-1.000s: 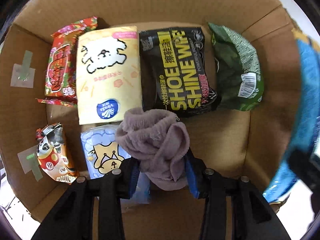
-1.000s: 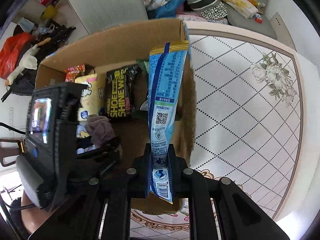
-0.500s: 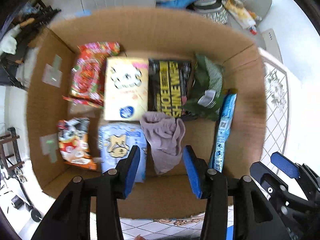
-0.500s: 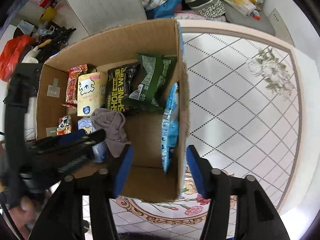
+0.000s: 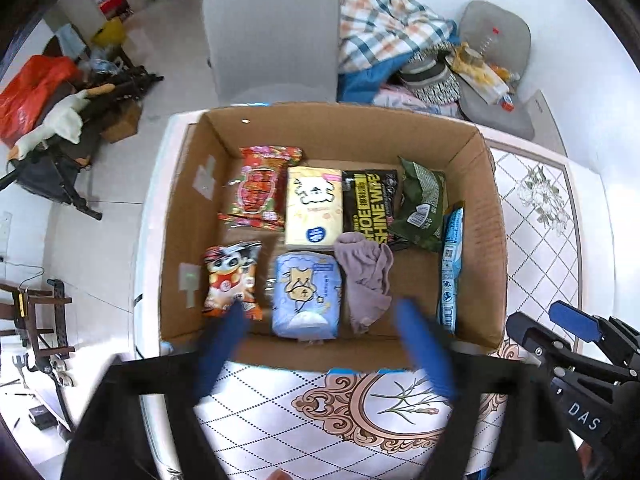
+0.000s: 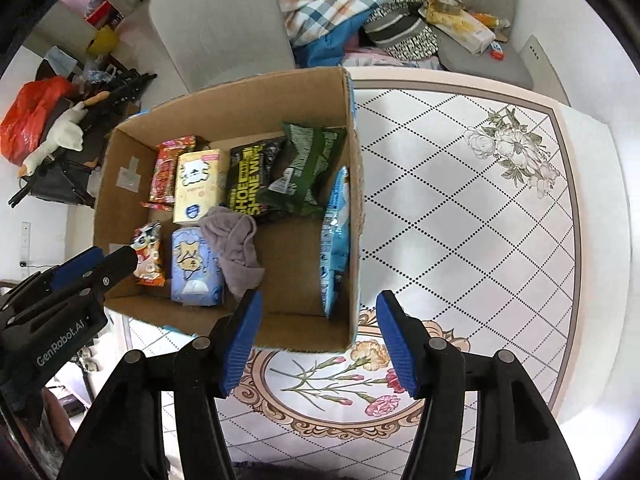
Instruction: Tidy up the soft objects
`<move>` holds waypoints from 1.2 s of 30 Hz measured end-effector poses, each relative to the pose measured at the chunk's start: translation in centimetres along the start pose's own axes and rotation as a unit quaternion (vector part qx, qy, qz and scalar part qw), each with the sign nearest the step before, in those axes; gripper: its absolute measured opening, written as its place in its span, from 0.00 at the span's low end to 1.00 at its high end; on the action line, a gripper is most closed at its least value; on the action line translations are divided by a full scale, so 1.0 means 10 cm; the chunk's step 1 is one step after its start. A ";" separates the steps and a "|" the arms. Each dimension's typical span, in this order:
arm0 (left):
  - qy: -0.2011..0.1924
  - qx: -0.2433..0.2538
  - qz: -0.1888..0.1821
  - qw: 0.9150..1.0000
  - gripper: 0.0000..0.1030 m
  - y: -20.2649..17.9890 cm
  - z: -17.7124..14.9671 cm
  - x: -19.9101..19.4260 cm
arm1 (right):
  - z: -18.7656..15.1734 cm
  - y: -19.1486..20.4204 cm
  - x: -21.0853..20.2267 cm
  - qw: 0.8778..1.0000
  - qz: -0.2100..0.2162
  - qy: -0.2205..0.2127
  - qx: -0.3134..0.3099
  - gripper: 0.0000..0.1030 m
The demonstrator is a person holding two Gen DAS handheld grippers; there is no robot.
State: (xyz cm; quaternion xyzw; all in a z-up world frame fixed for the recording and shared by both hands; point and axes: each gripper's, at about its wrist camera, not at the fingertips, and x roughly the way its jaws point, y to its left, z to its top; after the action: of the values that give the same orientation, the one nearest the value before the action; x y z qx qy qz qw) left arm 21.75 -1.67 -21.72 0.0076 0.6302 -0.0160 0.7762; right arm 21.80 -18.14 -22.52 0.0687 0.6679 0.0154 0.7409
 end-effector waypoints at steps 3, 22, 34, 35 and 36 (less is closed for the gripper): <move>-0.014 -0.014 0.001 1.000 0.92 0.05 -0.08 -0.09 | -0.09 0.05 -0.06 1.000 0.005 -0.010 -0.006 0.69; -0.115 -0.013 0.014 0.993 0.99 0.09 -0.37 -0.97 | -0.48 0.12 -0.66 0.996 -0.017 -0.090 -0.004 1.00; -0.161 -0.008 0.012 0.987 0.99 0.10 -0.74 -1.92 | -0.98 0.18 -1.85 0.983 -0.016 -0.181 -0.018 1.00; -0.163 -0.009 0.011 0.987 0.99 0.10 -0.77 -1.98 | -1.02 0.20 -1.95 0.982 -0.016 -0.188 -0.019 1.00; -0.164 -0.008 0.010 0.986 0.99 0.10 -0.80 -2.03 | -1.07 0.20 -2.05 0.981 -0.014 -0.194 -0.021 1.00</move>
State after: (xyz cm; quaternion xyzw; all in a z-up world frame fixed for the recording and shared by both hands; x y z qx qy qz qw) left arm 9.83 -0.07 -3.45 0.0049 0.4943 -0.0041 0.8693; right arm 9.13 -17.64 -3.05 0.0454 0.5119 0.0052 0.8579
